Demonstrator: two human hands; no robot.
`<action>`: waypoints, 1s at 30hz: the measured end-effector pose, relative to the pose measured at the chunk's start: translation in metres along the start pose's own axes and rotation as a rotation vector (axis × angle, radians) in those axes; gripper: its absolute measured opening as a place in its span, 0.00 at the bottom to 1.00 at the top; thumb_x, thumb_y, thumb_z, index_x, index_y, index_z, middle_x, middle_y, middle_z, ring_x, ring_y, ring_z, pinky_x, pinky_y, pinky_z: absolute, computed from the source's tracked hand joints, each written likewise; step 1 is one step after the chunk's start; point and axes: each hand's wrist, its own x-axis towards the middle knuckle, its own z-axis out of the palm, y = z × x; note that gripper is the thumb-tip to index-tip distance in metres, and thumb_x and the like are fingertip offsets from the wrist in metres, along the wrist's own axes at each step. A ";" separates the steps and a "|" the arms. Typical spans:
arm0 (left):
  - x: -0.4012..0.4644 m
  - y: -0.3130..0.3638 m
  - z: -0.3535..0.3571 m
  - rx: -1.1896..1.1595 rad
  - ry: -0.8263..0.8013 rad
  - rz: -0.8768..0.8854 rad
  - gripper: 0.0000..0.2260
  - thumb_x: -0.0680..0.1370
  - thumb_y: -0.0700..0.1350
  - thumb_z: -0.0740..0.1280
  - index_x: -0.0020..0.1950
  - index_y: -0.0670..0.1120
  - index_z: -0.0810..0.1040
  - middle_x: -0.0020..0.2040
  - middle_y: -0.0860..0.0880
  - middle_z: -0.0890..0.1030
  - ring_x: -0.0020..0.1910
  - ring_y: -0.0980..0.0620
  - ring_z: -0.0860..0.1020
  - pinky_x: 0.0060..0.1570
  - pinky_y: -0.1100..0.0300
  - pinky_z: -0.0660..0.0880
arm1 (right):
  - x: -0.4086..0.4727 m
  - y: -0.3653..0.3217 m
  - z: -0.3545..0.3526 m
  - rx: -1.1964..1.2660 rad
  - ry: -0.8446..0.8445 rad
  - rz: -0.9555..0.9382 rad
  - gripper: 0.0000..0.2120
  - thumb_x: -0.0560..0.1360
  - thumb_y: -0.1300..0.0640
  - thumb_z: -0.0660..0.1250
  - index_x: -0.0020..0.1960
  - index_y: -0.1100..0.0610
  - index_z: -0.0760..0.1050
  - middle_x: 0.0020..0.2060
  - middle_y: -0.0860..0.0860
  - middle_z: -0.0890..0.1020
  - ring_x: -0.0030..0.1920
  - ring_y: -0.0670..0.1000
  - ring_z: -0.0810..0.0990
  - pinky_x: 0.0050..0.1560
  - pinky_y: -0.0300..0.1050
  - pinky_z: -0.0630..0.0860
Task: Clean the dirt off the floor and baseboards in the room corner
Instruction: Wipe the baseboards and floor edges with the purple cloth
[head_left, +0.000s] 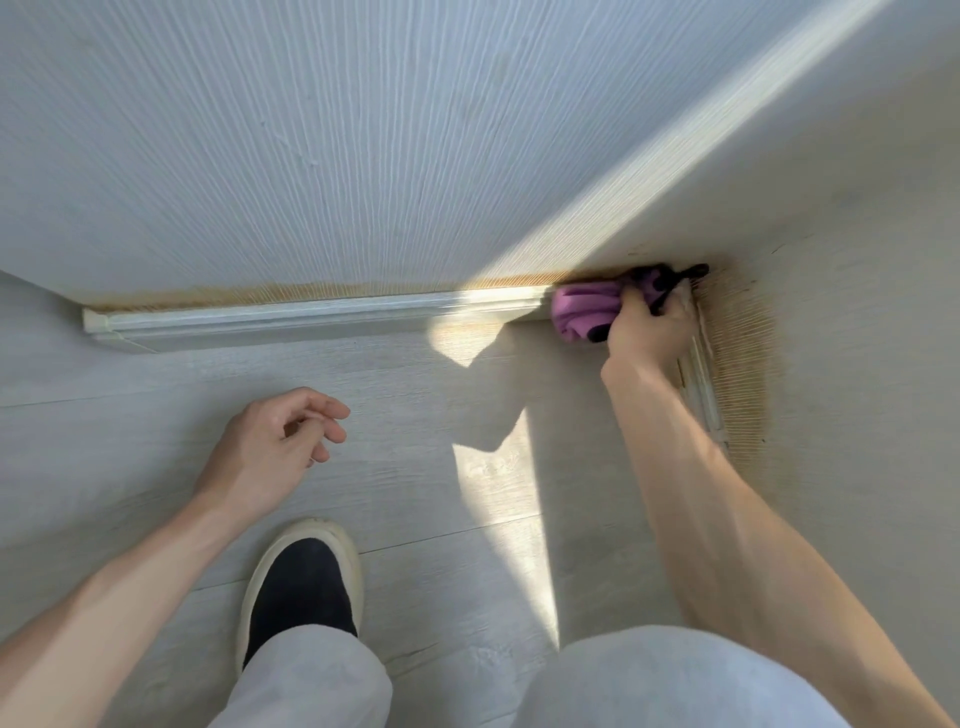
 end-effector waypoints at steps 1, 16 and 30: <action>0.001 0.003 0.004 0.007 -0.015 0.004 0.18 0.79 0.33 0.61 0.48 0.54 0.84 0.42 0.55 0.86 0.36 0.55 0.81 0.47 0.50 0.79 | -0.002 0.002 -0.001 0.006 -0.034 0.010 0.06 0.76 0.61 0.72 0.49 0.51 0.82 0.42 0.41 0.84 0.45 0.44 0.83 0.48 0.40 0.78; 0.005 0.015 0.020 0.034 -0.063 0.014 0.20 0.79 0.33 0.61 0.47 0.56 0.84 0.43 0.54 0.86 0.38 0.52 0.81 0.47 0.50 0.80 | -0.020 0.028 -0.031 0.226 -0.108 0.448 0.10 0.79 0.63 0.71 0.57 0.52 0.78 0.54 0.52 0.84 0.54 0.55 0.85 0.54 0.58 0.84; 0.006 0.007 0.011 0.027 -0.033 0.008 0.20 0.79 0.33 0.61 0.47 0.56 0.84 0.43 0.55 0.86 0.37 0.53 0.81 0.45 0.52 0.79 | -0.002 -0.033 0.024 0.065 -0.178 0.623 0.13 0.84 0.67 0.57 0.65 0.67 0.74 0.58 0.63 0.80 0.49 0.63 0.80 0.36 0.57 0.82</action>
